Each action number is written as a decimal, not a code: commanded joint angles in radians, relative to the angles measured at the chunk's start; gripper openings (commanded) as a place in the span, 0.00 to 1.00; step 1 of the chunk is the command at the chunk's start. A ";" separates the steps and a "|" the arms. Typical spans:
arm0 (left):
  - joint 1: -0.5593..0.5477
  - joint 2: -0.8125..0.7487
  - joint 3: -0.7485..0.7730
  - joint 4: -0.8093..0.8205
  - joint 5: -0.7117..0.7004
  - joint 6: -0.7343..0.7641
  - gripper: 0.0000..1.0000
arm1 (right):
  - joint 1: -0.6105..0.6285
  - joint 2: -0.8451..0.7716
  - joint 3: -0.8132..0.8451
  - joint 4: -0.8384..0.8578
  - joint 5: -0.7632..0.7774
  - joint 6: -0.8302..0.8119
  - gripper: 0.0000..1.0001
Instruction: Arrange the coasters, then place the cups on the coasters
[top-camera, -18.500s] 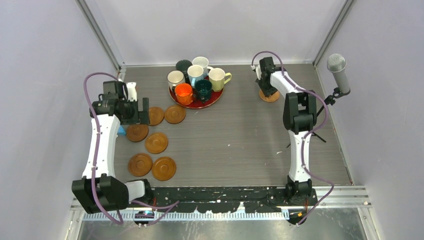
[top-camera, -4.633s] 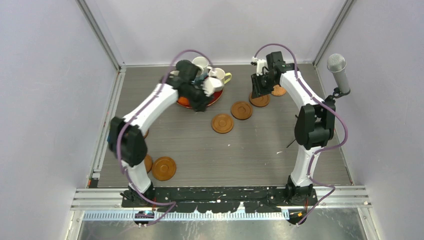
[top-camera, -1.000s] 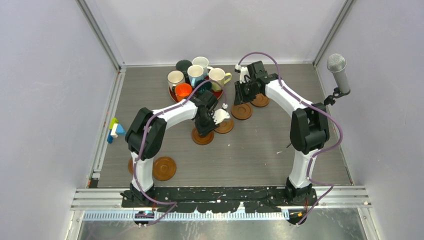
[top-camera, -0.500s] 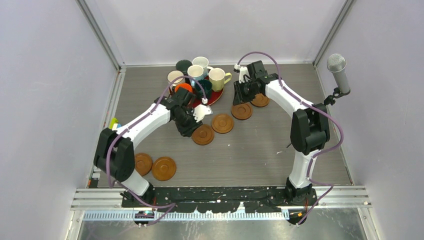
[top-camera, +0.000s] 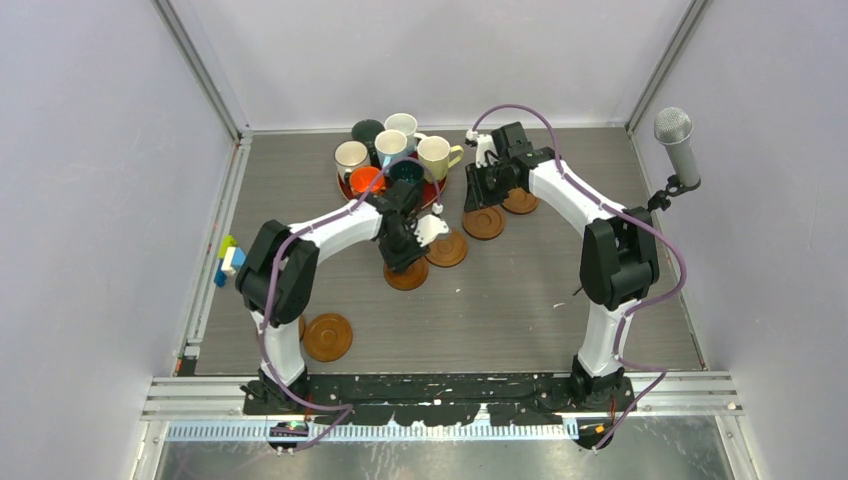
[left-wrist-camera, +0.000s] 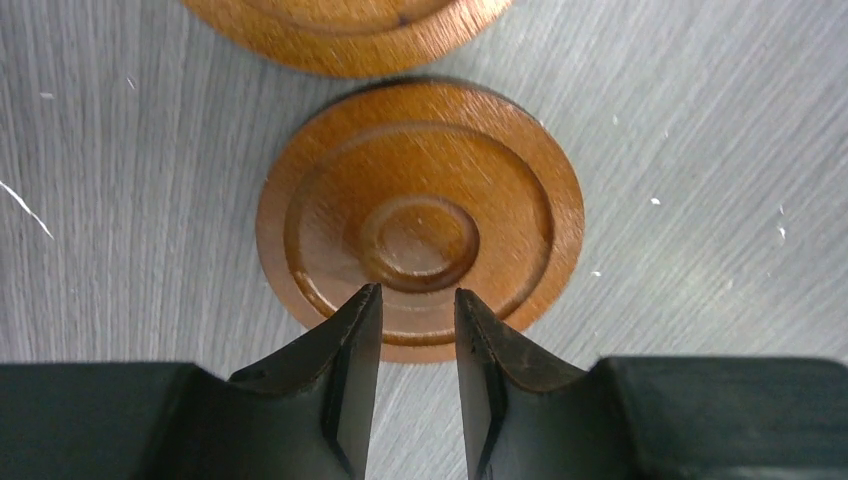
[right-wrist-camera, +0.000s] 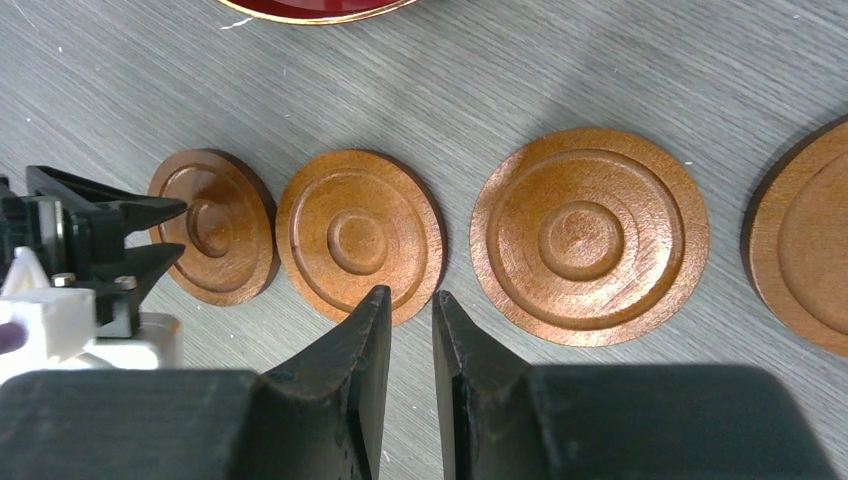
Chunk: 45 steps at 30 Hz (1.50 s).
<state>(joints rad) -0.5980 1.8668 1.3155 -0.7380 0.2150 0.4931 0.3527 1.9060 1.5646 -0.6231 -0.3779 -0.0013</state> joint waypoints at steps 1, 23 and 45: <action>-0.016 0.045 0.078 0.050 -0.017 -0.020 0.34 | 0.005 -0.031 0.017 0.005 0.010 -0.004 0.27; -0.026 -0.025 -0.061 0.017 -0.035 0.057 0.30 | 0.005 0.001 0.052 0.007 0.013 0.000 0.27; -0.026 -0.106 -0.118 -0.017 -0.028 0.065 0.30 | 0.005 0.002 0.061 0.003 0.017 -0.003 0.27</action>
<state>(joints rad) -0.6216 1.8038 1.1973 -0.7116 0.1753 0.5579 0.3523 1.9160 1.5860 -0.6250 -0.3637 -0.0013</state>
